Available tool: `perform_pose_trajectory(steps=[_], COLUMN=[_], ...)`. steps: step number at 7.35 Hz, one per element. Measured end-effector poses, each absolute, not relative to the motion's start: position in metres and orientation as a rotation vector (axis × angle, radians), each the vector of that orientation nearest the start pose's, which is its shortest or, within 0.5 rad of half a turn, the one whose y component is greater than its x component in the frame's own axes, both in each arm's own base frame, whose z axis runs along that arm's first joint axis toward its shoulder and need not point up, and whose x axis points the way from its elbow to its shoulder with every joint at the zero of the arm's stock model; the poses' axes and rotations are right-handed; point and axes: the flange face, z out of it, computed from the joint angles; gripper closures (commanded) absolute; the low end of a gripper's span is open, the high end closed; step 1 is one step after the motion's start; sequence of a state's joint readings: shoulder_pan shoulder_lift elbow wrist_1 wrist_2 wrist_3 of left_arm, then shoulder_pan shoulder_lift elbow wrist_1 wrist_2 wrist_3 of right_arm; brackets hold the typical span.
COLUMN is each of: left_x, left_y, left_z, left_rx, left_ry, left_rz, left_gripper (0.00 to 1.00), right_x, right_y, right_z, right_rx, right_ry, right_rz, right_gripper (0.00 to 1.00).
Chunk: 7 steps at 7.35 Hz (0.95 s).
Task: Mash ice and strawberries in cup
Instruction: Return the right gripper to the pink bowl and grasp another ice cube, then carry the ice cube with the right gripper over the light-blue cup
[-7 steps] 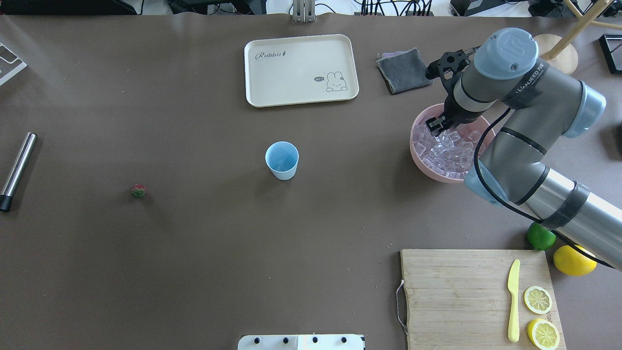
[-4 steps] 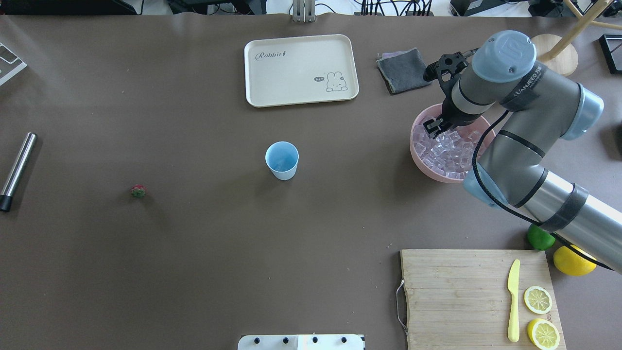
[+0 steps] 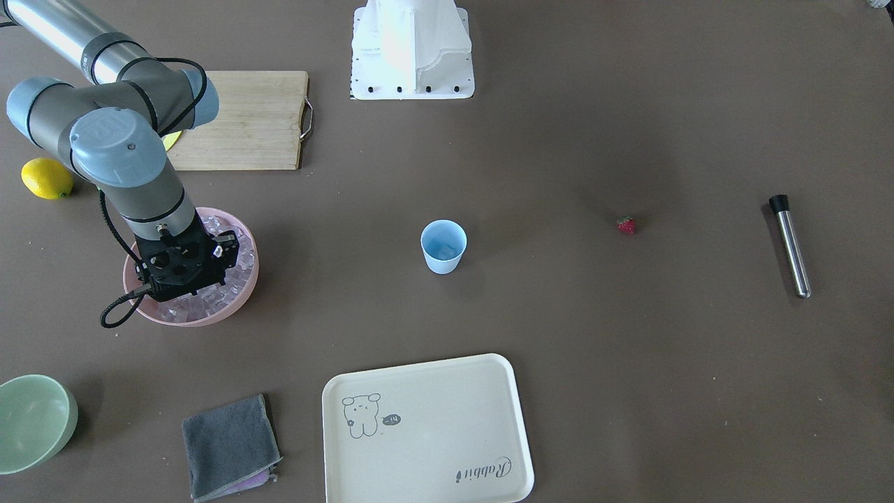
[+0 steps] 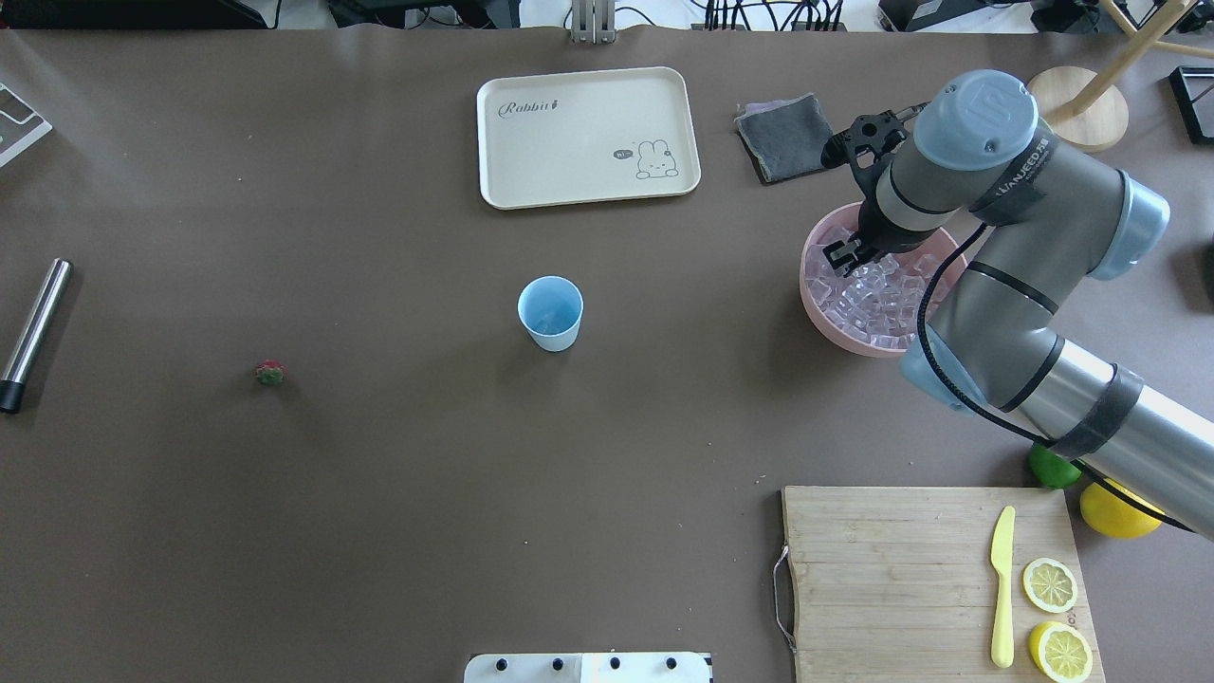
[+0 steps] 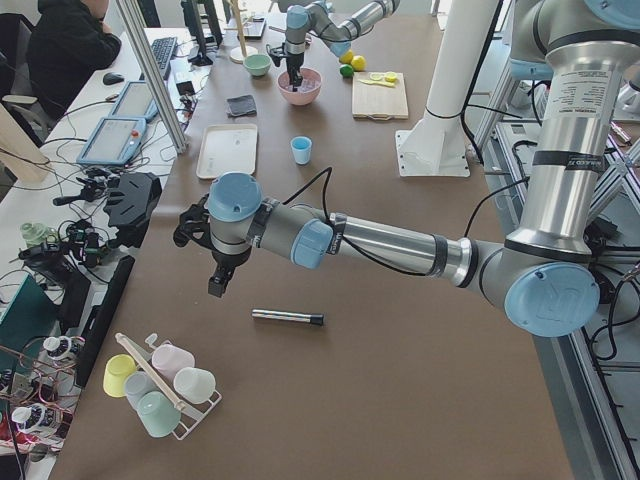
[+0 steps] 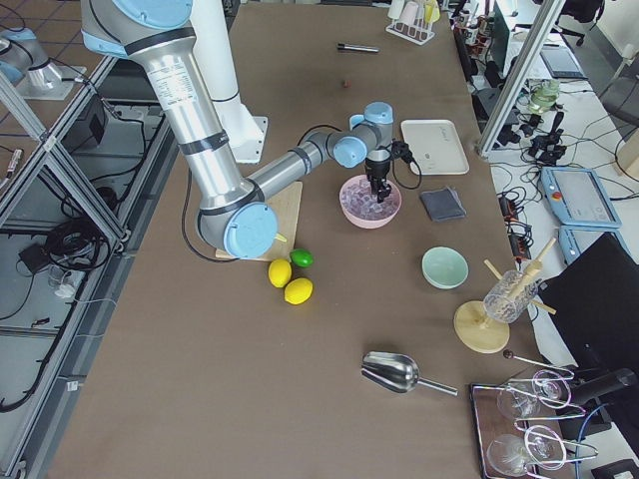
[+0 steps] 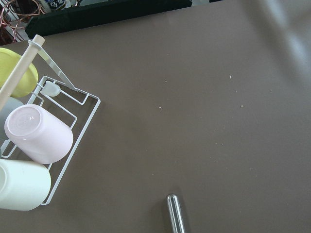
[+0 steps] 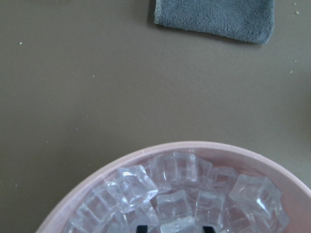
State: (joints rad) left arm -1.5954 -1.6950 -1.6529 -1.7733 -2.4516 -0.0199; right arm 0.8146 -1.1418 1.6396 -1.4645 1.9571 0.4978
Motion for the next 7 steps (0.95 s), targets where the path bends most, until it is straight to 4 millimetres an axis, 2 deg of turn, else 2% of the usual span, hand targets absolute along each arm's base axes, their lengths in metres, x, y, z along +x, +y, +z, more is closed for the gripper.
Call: perform_pose_trajectory(steps=[2, 5, 6, 7], left_x=[-0.07, -0.07, -0.069, -0.069], left_y=[-0.551, -0.55, -0.55, -0.55], left_z=[0.518, 0.517, 0.517, 0.517], left_rx=[0.392, 0.394, 0.394, 0.393], left_ry=[0.867, 0.867, 0.867, 0.868], left_rz=[0.143, 0.144, 0.145, 0.145], left_gripper=[0.02, 0.02, 0.02, 0.02], right_x=[-0.379, -0.369, -0.361, -0.351], right_y=[-0.542, -0.546, -0.546, -0.545], right_z=[0.384, 0.377, 0.364, 0.342], right_rx=[0.26, 0.266, 0.279, 0.291], right_ry=[-0.656, -0.662, -0.686, -0.732], right_rz=[-0.365, -0.353, -0.347, -0.323], right_gripper=[0.84, 0.87, 0.87, 0.87])
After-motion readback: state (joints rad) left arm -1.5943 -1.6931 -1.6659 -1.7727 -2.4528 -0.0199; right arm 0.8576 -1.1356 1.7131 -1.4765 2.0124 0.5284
